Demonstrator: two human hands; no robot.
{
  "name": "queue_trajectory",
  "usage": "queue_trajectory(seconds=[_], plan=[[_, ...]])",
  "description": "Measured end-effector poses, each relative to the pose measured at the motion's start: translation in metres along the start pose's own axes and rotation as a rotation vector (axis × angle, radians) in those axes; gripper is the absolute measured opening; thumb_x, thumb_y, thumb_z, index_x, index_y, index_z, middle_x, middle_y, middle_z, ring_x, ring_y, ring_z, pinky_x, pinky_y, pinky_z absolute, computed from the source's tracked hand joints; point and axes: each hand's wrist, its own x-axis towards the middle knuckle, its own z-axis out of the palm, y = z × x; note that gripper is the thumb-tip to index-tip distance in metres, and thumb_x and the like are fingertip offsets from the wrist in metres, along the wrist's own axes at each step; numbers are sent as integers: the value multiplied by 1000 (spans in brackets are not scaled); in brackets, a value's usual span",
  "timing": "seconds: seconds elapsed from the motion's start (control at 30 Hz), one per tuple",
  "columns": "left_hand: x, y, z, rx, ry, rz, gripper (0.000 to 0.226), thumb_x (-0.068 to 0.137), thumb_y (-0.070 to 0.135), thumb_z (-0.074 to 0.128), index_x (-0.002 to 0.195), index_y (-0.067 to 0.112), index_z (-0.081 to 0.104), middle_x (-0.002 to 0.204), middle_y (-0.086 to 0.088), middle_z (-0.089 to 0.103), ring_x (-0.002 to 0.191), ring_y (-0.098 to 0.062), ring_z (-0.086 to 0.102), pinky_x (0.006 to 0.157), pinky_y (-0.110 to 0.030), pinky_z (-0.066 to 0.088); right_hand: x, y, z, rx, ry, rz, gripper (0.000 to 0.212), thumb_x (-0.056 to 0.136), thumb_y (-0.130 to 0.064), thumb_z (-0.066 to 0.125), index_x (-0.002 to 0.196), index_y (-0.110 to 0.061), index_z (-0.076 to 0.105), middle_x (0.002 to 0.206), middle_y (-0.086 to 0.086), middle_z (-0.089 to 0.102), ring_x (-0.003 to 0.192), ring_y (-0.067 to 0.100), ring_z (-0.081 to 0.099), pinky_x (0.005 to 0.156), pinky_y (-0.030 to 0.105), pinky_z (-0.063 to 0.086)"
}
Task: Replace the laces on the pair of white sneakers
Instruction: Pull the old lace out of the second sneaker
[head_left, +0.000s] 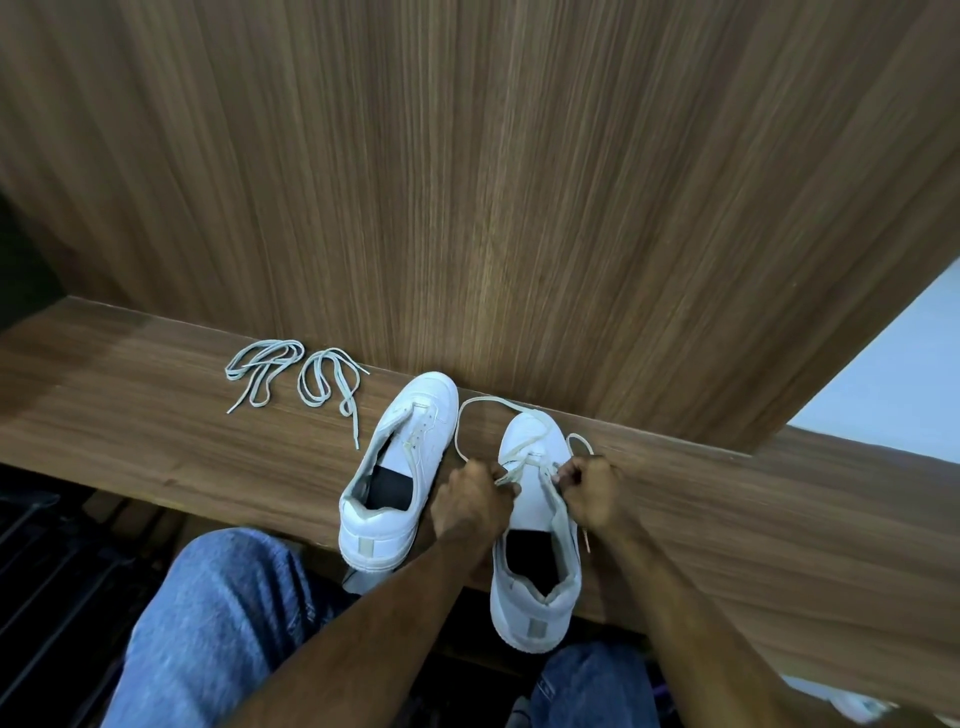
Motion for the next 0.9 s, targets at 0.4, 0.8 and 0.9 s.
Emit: queue_trajectory(seconds=[0.4,0.8,0.9], plan=[[-6,4,-6,-6,3,17,39,79,50,66,108,25,68,113,-6,67,106,-32,62,87,-38,51,-21,-91,-126,1370,135,-82,19,100,-9,45,84,-14,54,79,0,69,71,15,70,69,31,55],[-13,8,-11,-6,3,60,26,84,44,64,105,29,69,111,-7,68,107,-32,62,86,-37,50,10,-45,-57,443,103,-166,18,93,-7,59,103,-17,70,94,-4,67,80,-3,60,74,13,49],[-13,8,-12,-1,6,76,28,84,44,64,105,26,68,111,-7,68,107,-32,62,86,-37,50,13,-12,-16,56,-82,-148,23,86,-9,58,106,-9,70,107,3,67,102,17,61,90,29,46]])
